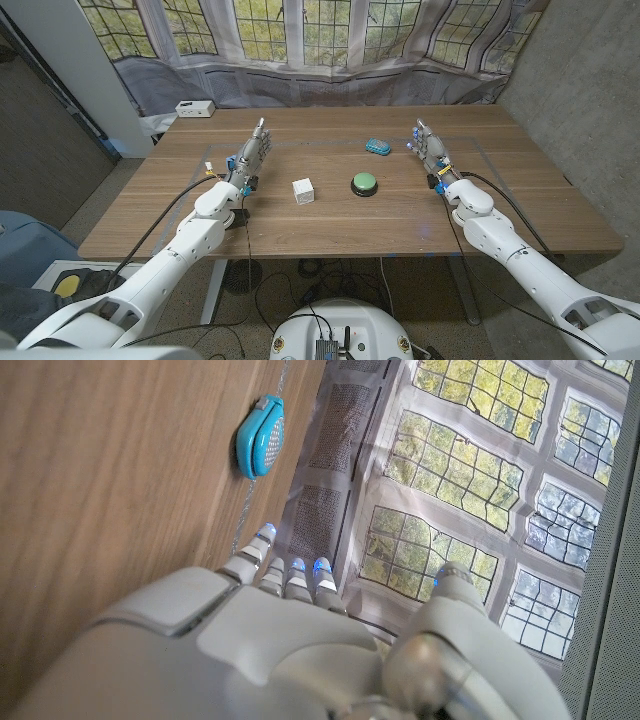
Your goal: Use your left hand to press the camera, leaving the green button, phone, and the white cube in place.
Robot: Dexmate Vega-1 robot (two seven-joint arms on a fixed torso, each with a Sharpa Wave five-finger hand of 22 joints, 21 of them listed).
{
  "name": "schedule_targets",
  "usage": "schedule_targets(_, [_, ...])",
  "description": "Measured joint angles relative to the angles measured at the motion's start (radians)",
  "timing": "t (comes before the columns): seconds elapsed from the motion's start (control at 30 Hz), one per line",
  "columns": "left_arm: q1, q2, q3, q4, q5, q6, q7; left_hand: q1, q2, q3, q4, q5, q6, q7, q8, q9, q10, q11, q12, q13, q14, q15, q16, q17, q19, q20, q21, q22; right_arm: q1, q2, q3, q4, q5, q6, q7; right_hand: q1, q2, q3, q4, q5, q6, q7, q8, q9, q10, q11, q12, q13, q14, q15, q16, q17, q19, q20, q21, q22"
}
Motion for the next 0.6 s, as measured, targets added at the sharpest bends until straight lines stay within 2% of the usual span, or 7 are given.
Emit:
schedule_targets(0.17, [0.0, 0.003, 0.0, 0.0, 0.003, -0.009, -0.006, 0.0, 0.0, 0.0, 0.0, 0.0, 0.013, 0.001, 0.001, 0.0, 0.013, 0.001, 0.008, 0.0, 0.004, -0.004, 0.002, 0.0, 0.0, 0.0, 0.0, 0.0, 0.0, 0.001, -0.003, -0.005, -0.006, 0.001, -0.006, 0.0, 0.0, 0.0, 0.0, 0.0, 0.0, 0.0, 0.0, 0.0, 0.0, 0.0, 0.0, 0.0, 0.0, 0.0, 0.0, 0.0, 0.0, 0.0, 0.0, 0.001])
schedule_targets(0.6, [0.014, 0.022, -0.009, -0.022, 0.013, -0.028, -0.005, 0.013, 0.013, 0.0, 0.0, 0.0, 0.067, -0.001, 0.016, 0.0, 0.054, -0.001, 0.016, 0.0, 0.047, -0.007, 0.006, 0.0, 0.022, 0.033, 0.0, 0.0, -0.023, -0.012, -0.005, -0.048, -0.027, 0.0, -0.037, 0.0, 0.0, 0.0, 0.0, 0.0, 0.003, -0.003, 0.0, 0.0, 0.004, 0.003, 0.0, 0.0, 0.004, 0.004, 0.0, 0.005, 0.005, 0.005, 0.0, 0.001])
